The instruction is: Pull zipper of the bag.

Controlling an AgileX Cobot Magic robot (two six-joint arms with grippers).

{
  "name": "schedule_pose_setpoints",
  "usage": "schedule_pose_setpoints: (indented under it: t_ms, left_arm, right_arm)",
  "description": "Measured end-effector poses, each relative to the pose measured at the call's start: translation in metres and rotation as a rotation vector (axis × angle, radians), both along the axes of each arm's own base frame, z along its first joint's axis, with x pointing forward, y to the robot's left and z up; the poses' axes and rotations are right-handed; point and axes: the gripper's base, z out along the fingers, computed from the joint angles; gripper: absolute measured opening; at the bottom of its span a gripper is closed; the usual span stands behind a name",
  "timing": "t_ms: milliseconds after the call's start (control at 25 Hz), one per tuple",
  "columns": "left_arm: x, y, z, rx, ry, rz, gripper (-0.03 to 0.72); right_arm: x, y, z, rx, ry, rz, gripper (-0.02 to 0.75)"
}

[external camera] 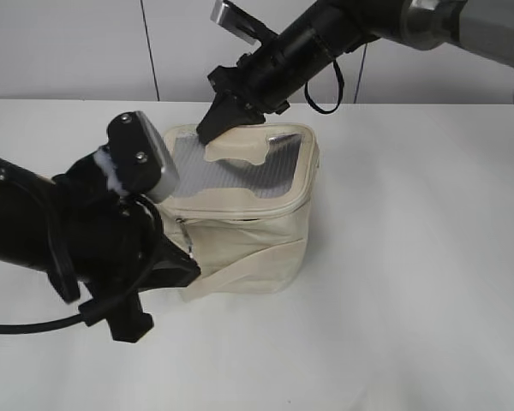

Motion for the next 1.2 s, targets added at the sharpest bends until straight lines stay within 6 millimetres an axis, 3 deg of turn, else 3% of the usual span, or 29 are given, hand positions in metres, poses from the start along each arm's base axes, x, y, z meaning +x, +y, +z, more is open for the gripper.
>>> schedule_pose_setpoints:
  t_ms: [360, 480, 560, 640, 760, 840, 920, 1080, 1200]
  left_arm:
    - [-0.017, -0.045, -0.003, -0.047, -0.1, 0.021, -0.003]
    - [-0.017, -0.049, -0.005, -0.059, -0.071, 0.049, -0.003]
    - [-0.016, -0.048, -0.005, -0.071, -0.033, 0.077, 0.015]
    - [-0.014, -0.043, -0.003, -0.086, 0.023, 0.095, 0.073]
    - [-0.014, -0.03, 0.006, -0.126, 0.143, 0.095, 0.246]
    - [-0.009, -0.016, 0.016, -0.163, 0.183, 0.134, 0.321]
    - [-0.001, 0.003, 0.03, -0.206, 0.177, 0.193, 0.342]
    - [0.016, 0.042, 0.053, -0.275, 0.104, 0.355, 0.337]
    - [0.035, 0.058, 0.062, -0.291, 0.071, 0.423, 0.323]
  right_arm:
    - [0.0, -0.001, 0.0, -0.002, 0.004, -0.004, 0.042]
    - [0.001, -0.001, 0.0, -0.002, 0.006, -0.007, 0.045]
    - [0.002, -0.003, 0.0, -0.002, 0.007, -0.01, 0.095]
    - [0.005, -0.008, 0.002, 0.0, 0.001, -0.023, 0.218]
    - [0.012, -0.022, 0.004, -0.009, -0.005, -0.046, 0.405]
    - [0.014, -0.033, 0.01, -0.013, -0.007, -0.05, 0.421]
    - [0.017, -0.045, 0.022, -0.02, -0.026, -0.063, 0.403]
    - [0.023, -0.077, 0.046, -0.04, -0.068, -0.101, 0.375]
    - [0.023, -0.098, 0.059, -0.041, -0.061, -0.123, 0.37]
